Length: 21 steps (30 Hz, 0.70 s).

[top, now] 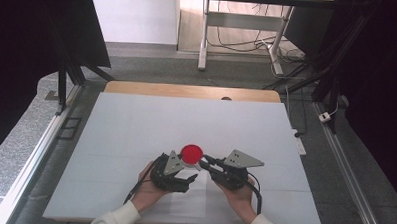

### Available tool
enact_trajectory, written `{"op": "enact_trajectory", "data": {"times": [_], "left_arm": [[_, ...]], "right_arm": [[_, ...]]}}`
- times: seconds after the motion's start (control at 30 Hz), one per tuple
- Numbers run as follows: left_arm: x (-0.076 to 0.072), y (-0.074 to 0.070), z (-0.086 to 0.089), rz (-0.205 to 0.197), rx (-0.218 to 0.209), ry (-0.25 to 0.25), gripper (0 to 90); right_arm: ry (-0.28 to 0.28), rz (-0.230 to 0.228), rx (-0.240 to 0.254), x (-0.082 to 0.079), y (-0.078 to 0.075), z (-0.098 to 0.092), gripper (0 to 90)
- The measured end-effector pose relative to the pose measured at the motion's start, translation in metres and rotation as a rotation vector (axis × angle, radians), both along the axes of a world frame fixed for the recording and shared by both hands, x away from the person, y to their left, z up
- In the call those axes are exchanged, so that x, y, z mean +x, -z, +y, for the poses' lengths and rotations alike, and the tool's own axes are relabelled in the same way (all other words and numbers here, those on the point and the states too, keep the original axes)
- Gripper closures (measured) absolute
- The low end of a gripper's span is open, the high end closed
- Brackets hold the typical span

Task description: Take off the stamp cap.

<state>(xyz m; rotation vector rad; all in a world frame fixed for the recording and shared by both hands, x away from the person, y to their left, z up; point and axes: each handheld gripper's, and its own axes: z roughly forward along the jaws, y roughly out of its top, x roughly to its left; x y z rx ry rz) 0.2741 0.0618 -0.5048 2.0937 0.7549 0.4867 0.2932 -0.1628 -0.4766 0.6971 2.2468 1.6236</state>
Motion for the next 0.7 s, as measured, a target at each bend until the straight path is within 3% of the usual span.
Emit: {"op": "enact_trajectory", "data": {"times": [0.7], "left_arm": [[0.008, 0.001, -0.012, -0.025, -0.01, -0.005, 25.6]], "right_arm": [[0.019, 0.002, 0.014, 0.003, 0.001, 0.007, 74.6]]}}
